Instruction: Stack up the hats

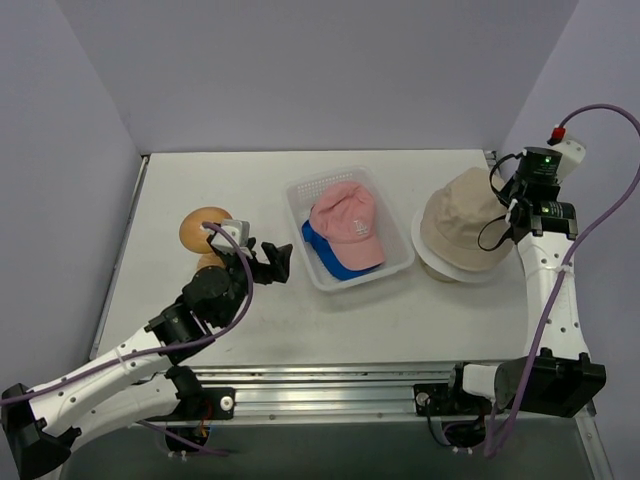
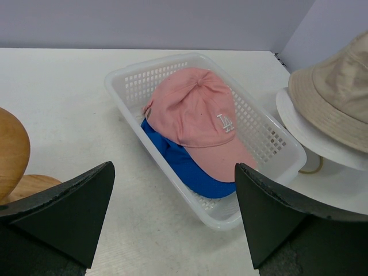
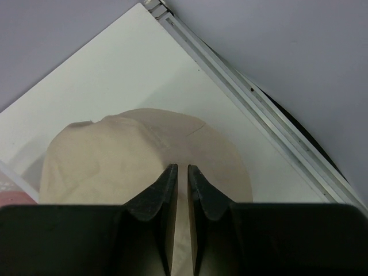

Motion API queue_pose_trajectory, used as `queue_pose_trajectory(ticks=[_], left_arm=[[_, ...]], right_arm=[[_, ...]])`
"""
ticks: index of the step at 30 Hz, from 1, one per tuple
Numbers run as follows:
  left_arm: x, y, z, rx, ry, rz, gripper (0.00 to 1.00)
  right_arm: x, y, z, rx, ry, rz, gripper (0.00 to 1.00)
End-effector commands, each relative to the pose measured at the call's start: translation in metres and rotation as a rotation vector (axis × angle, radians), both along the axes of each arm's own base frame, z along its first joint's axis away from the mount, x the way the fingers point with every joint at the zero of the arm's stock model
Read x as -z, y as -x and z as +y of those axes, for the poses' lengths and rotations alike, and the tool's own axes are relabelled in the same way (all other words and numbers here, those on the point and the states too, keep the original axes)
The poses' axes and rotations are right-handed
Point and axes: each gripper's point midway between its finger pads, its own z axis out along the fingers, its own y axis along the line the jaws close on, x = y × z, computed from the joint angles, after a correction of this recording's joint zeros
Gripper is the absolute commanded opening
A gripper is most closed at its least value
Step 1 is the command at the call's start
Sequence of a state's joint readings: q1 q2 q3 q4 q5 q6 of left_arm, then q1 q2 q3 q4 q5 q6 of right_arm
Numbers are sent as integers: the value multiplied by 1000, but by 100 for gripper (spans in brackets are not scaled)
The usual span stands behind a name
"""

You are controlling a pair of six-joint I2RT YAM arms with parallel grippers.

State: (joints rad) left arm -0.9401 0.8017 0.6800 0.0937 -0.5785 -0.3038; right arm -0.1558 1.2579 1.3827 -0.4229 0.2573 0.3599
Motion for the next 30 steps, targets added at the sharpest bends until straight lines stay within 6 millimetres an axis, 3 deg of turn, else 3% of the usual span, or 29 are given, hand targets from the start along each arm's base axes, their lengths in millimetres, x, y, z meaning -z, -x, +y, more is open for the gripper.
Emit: queue_pose_trajectory(ticks=[1, 2, 4, 5, 6, 8, 9, 10, 11, 12, 13, 15, 16, 19, 23, 25, 26, 28, 30], left_arm=[[-21, 2, -17, 71, 37, -23, 94], [-32, 4, -23, 95, 67, -21, 94], [-31, 2, -38, 139, 61, 16, 94], [-52, 7, -51, 205, 97, 5, 94], [-54, 7, -59, 229, 93, 21, 94], [-53, 1, -83, 272, 88, 72, 94], [-69, 3, -92, 313, 90, 82, 94], [-73, 1, -101, 331, 87, 91, 94], [-62, -6, -116, 344, 63, 132, 95], [-80, -8, -126, 373, 87, 117, 95], [-67, -17, -141, 380, 66, 150, 95], [-78, -22, -159, 424, 93, 154, 96], [-63, -30, -172, 432, 82, 188, 97], [-53, -37, -200, 500, 89, 221, 98], [-41, -50, -222, 524, 77, 243, 99], [-30, -60, -232, 519, 80, 271, 99], [-38, -59, -240, 564, 97, 266, 99], [-28, -66, -251, 571, 98, 289, 100], [-36, -69, -261, 607, 115, 293, 100]], right_arm=[[-10, -3, -14, 37, -1, -48, 10], [-9, -2, -16, 45, 0, -46, 12], [-6, 0, -19, 53, -2, -35, 22], [-6, 1, -20, 59, -5, -35, 27], [-7, 4, -20, 64, -6, -43, 38], [-14, 8, -22, 69, -17, -77, 47], [-11, 10, -23, 70, -25, -75, 49], [-10, 10, -24, 64, -48, -89, 49], [-10, 11, -24, 59, -59, -96, 49], [-5, 12, -26, 61, -71, -92, 49], [6, 13, -28, 65, -96, -78, 48], [18, 15, -33, 78, -114, -60, 46], [29, 19, -39, 98, -126, -46, 46], [39, 28, -47, 112, -152, -52, 46], [44, 39, -61, 169, -206, -79, 47], [47, 35, -54, 124, -283, -114, 47], [54, 38, -53, 126, -308, -115, 47], [55, 40, -57, 113, -364, -162, 46], [63, 42, -54, 79, -446, -206, 45]])
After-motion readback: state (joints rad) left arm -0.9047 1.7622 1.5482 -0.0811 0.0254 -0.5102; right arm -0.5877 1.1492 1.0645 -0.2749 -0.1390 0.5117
